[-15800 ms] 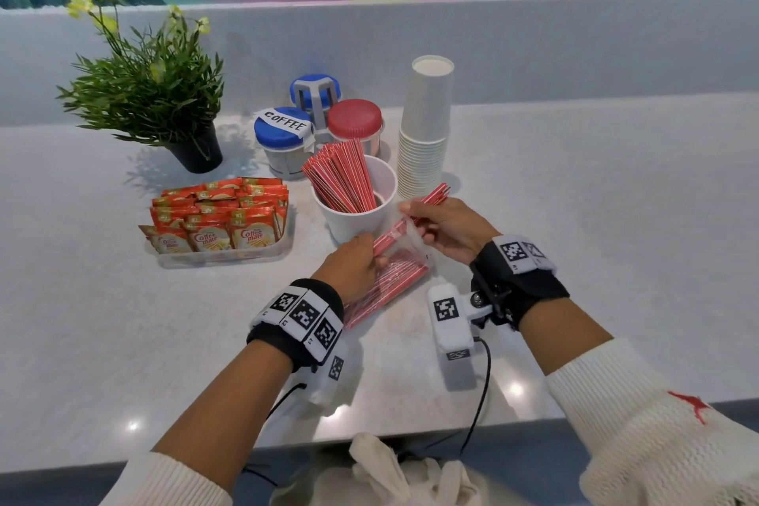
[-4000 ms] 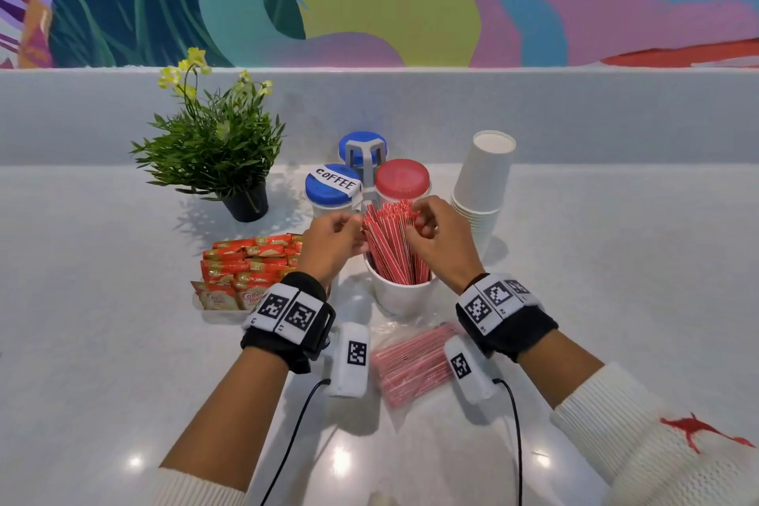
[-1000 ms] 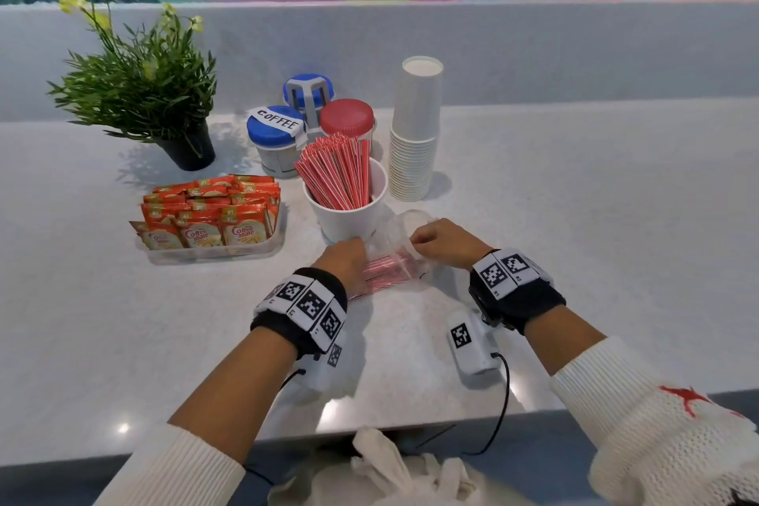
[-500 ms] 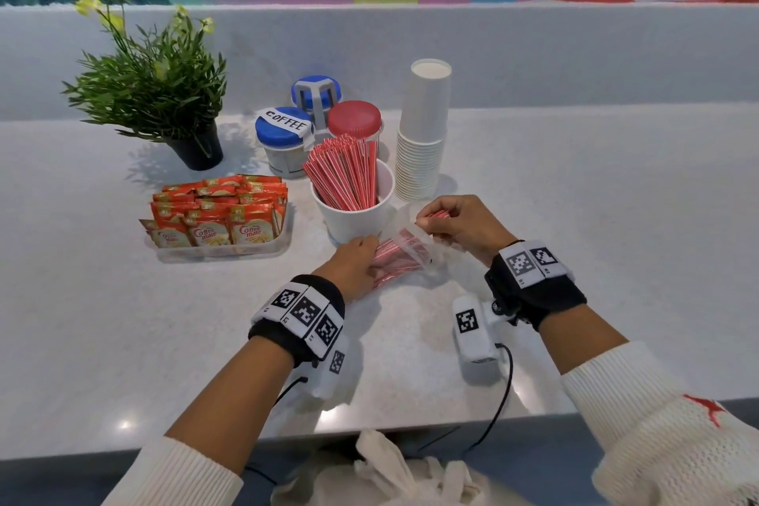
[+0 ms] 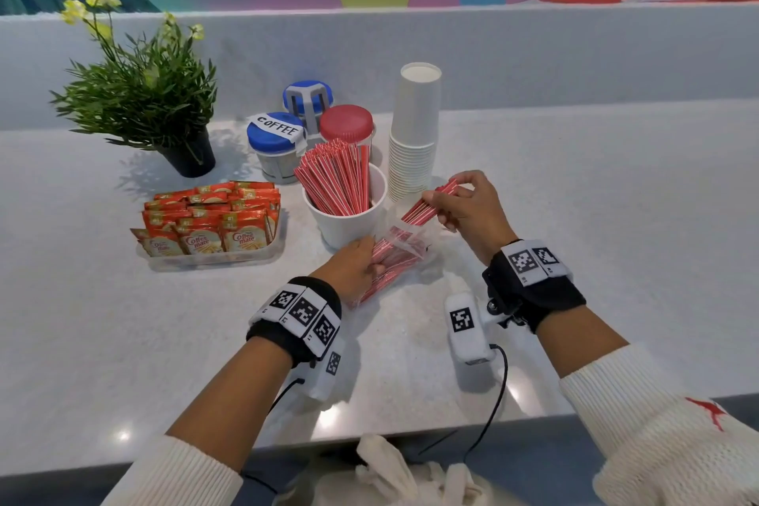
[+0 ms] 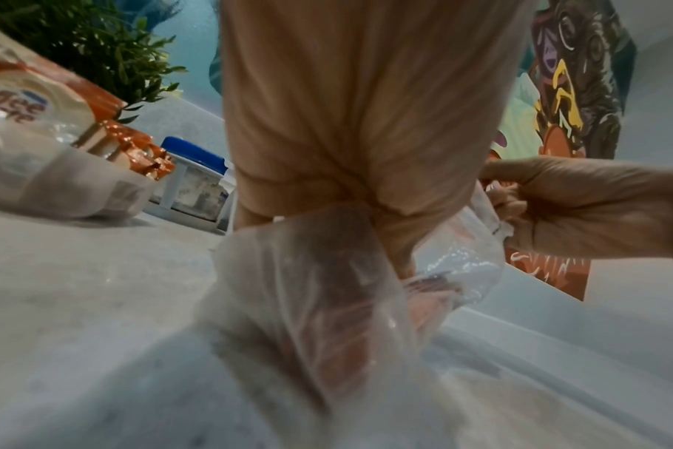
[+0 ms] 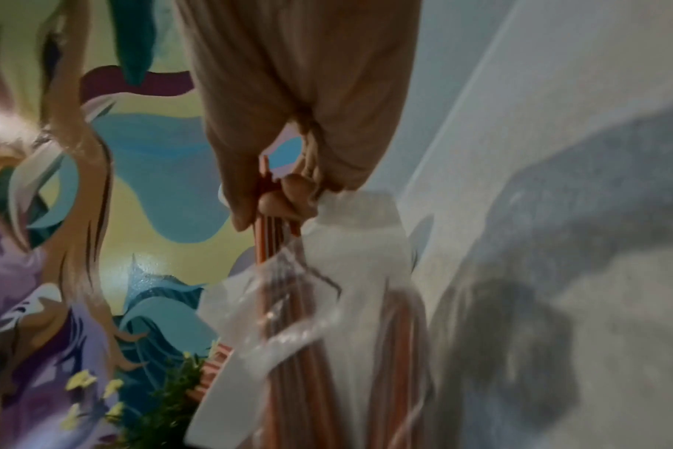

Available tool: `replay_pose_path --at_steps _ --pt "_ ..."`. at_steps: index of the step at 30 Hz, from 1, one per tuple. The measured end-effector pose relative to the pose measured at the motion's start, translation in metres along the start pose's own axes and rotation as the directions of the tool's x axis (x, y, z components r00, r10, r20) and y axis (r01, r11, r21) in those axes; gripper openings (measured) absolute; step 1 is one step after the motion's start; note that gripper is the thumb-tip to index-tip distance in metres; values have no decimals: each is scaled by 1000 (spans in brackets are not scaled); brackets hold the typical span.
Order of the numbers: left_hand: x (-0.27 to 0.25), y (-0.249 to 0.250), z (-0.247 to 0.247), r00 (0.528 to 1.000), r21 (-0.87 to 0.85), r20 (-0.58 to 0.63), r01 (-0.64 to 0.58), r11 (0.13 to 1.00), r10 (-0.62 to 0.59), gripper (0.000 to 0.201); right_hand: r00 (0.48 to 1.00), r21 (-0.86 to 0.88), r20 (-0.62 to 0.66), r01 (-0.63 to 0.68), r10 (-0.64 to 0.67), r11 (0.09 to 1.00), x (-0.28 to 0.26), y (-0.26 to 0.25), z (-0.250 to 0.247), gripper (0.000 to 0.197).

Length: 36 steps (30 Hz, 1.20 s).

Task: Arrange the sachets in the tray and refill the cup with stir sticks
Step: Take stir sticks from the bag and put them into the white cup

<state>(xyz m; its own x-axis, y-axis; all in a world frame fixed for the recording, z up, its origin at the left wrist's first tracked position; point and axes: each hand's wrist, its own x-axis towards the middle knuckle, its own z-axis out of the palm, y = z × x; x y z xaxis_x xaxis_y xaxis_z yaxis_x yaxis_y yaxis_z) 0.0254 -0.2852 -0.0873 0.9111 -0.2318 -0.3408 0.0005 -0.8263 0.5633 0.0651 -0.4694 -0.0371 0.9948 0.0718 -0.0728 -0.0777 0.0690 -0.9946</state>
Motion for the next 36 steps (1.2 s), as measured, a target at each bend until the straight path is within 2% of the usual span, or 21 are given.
replay_pose_path --at_steps 3,4,5,7,9,11,13,15,17,20,23,26,28,31,33,36 --pt "0 4 -2 1000 1 -9 -12 1000 12 36 988 -19 148 -52 54 998 -4 7 12 9" --pt "0 5 -2 1000 6 -23 -21 1000 21 33 979 -67 187 -69 80 995 -7 10 17 7" --pt "-1 7 -2 999 10 -38 -25 1000 26 29 976 -117 193 -77 98 990 -8 13 21 14" --pt "-2 8 0 997 10 -64 -42 999 42 27 985 -165 154 -58 84 985 -10 15 26 21" --pt "-4 8 1 996 18 -72 -53 998 54 27 996 -188 90 -9 26 982 -8 11 28 15" --pt "-8 6 0 998 37 -61 -29 999 31 23 999 -221 -29 28 -35 975 -4 6 27 15" --pt "-12 6 -2 999 78 -39 0 997 3 20 983 -293 -132 88 -131 952 0 0 24 24" --pt "-14 8 -5 1000 110 -25 19 994 -16 19 970 -351 -130 147 -204 925 0 -3 23 31" --pt "-13 12 -7 999 112 -24 37 993 -35 20 971 -376 -64 190 -230 907 -3 0 24 34" --pt "-15 22 -13 997 121 -70 31 992 -23 29 971 -362 -1 223 -239 905 -9 13 28 25" --pt "-24 33 -18 973 187 -211 -54 981 94 38 968 -309 -31 226 -248 924 -10 22 30 15" --pt "-31 40 -18 924 273 -318 -124 954 212 34 968 -255 -85 207 -235 945 -7 22 32 13" --pt "-30 41 -14 942 308 -253 -137 941 220 37 962 -205 -135 207 -237 957 -6 17 33 15" --pt "-22 32 -7 988 348 -100 -76 935 118 56 942 -120 -232 220 -243 968 -5 4 35 22" --pt "-18 25 -4 997 354 -56 -30 935 54 63 933 -103 -246 242 -261 965 -3 -2 36 23" --pt "-14 22 -3 999 355 -36 -8 935 23 65 928 -160 -219 271 -302 949 -1 -1 37 23"
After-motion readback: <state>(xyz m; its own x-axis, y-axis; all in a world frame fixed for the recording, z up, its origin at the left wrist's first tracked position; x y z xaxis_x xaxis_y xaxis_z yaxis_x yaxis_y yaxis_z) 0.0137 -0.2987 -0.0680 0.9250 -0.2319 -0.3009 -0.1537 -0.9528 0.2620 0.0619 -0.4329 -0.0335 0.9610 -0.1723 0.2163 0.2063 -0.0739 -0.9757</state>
